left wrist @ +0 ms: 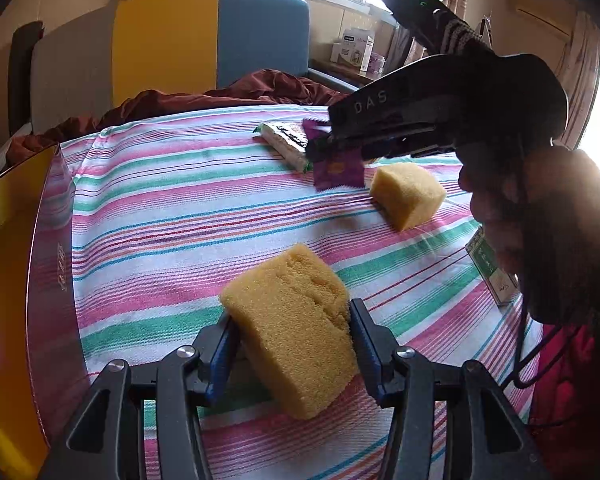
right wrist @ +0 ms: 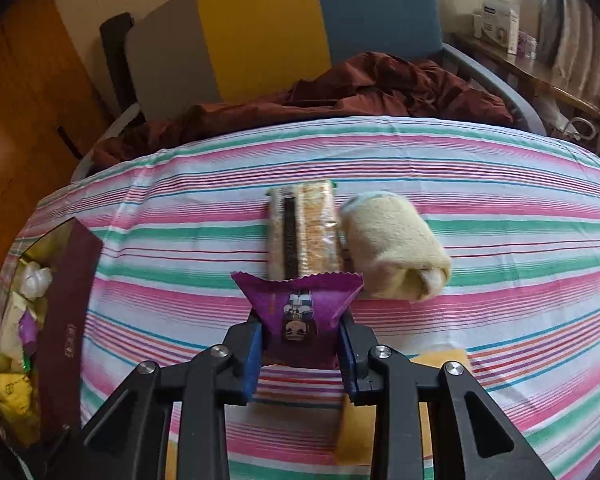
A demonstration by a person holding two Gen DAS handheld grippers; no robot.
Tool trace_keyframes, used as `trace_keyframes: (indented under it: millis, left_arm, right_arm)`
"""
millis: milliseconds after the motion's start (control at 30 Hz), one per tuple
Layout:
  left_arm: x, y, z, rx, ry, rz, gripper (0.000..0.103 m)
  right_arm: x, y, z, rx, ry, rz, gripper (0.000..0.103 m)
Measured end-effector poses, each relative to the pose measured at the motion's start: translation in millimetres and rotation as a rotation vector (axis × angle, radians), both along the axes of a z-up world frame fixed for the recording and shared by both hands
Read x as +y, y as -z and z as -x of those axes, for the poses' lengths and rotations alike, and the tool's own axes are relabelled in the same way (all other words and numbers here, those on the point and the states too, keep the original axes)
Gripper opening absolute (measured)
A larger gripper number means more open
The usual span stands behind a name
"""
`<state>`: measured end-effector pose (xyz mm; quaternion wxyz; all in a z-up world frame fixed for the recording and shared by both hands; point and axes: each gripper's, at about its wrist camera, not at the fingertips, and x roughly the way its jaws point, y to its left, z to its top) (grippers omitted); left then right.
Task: Organize objects
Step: 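Lift the sponge with left tool while right tool grasps the purple packet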
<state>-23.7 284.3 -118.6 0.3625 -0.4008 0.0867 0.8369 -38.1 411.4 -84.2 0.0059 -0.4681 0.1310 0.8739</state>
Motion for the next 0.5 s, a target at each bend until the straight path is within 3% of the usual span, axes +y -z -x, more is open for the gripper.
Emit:
trace_keyframes:
  millis: [167,500]
  left_arm:
    - [1,0,-1,0.003,0.003,0.005,0.054]
    - [2,0,-3,0.011,0.005,0.012,0.054]
  right_arm:
    - [-19,10,3,-0.065,-0.085,-0.001,0.032]
    - [-22,17,5,-0.084,-0.089,-0.042,0.032]
